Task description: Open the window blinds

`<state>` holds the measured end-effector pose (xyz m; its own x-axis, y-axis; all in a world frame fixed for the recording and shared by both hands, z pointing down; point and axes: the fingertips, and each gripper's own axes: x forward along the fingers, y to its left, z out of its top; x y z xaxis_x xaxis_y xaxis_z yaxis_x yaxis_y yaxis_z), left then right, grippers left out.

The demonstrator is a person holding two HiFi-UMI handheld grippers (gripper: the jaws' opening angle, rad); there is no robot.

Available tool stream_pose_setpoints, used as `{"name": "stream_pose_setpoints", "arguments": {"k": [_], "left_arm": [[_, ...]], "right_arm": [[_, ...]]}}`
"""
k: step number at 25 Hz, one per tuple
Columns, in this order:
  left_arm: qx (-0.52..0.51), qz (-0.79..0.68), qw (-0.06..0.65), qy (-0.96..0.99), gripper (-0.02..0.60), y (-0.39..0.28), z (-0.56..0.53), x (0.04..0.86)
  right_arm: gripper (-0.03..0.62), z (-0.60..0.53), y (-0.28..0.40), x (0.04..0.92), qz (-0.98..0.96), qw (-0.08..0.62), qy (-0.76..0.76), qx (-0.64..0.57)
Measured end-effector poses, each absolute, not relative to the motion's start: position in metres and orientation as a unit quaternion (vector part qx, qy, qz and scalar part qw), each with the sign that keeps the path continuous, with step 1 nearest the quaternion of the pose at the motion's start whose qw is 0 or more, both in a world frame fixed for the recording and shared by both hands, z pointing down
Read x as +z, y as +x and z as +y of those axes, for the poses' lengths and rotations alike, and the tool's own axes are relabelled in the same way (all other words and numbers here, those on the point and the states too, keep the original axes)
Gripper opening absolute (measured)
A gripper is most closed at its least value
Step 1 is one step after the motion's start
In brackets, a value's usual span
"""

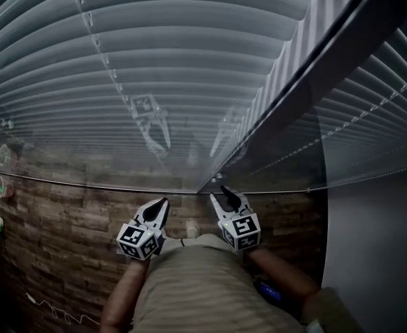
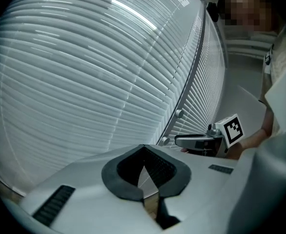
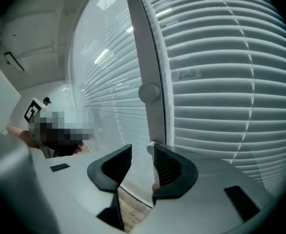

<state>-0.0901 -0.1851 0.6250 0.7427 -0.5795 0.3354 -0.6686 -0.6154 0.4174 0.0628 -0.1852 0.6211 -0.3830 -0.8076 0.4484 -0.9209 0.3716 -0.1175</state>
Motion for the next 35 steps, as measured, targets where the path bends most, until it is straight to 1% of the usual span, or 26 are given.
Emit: {"name": "stream_pose_setpoints", "arguments": {"k": [4, 10, 15, 17, 19, 24, 26, 27, 28, 30, 32, 33, 34, 35], "left_arm": [[0.095, -0.346, 0.270, 0.893, 0.012, -0.091, -0.188, 0.637], [0.105, -0.333, 0.270, 0.897, 0.012, -0.087, -0.200, 0.633], [0.112, -0.322, 0.269, 0.901, 0.012, -0.090, -0.205, 0.633], [0.114, -0.322, 0.269, 0.901, 0.012, -0.092, -0.208, 0.633], [0.117, -0.325, 0.268, 0.899, 0.012, -0.094, -0.212, 0.633], [0.135, -0.328, 0.267, 0.896, 0.012, -0.096, -0.214, 0.640], [0.139, -0.325, 0.268, 0.896, 0.012, -0.096, -0.213, 0.642], [0.141, -0.323, 0.267, 0.897, 0.012, -0.095, -0.213, 0.642], [0.143, -0.321, 0.266, 0.898, 0.012, -0.094, -0.212, 0.642], [0.146, -0.318, 0.264, 0.899, 0.012, -0.091, -0.211, 0.640], [0.148, -0.319, 0.262, 0.899, 0.012, -0.088, -0.210, 0.636], [0.150, -0.320, 0.261, 0.898, 0.012, -0.088, -0.209, 0.635], [0.151, -0.320, 0.261, 0.898, 0.012, -0.088, -0.208, 0.635], [0.152, -0.320, 0.261, 0.898, 0.012, -0.090, -0.206, 0.637]], "right_arm": [[0.130, -0.197, 0.066, 0.639, -0.788, 0.156, 0.567, 0.183], [0.130, -0.212, 0.073, 0.645, -0.746, 0.118, 0.616, 0.223], [0.130, -0.215, 0.073, 0.656, -0.728, 0.084, 0.627, 0.265], [0.130, -0.214, 0.075, 0.656, -0.722, 0.084, 0.633, 0.266], [0.130, -0.215, 0.075, 0.655, -0.717, 0.129, 0.643, 0.236], [0.132, -0.215, 0.069, 0.657, -0.691, 0.328, 0.639, 0.085], [0.130, -0.215, 0.069, 0.658, -0.672, 0.380, 0.634, 0.035], [0.130, -0.215, 0.069, 0.659, -0.669, 0.389, 0.633, 0.026], [0.132, -0.215, 0.070, 0.660, -0.672, 0.383, 0.633, 0.032], [0.135, -0.214, 0.070, 0.662, -0.695, 0.332, 0.632, 0.087], [0.141, -0.210, 0.066, 0.669, -0.725, 0.232, 0.615, 0.203], [0.203, -0.207, 0.065, 0.672, -0.732, 0.168, 0.600, 0.275], [0.227, -0.205, 0.064, 0.675, -0.729, 0.104, 0.585, 0.341], [0.229, -0.203, 0.065, 0.676, -0.720, 0.047, 0.573, 0.390]]}}
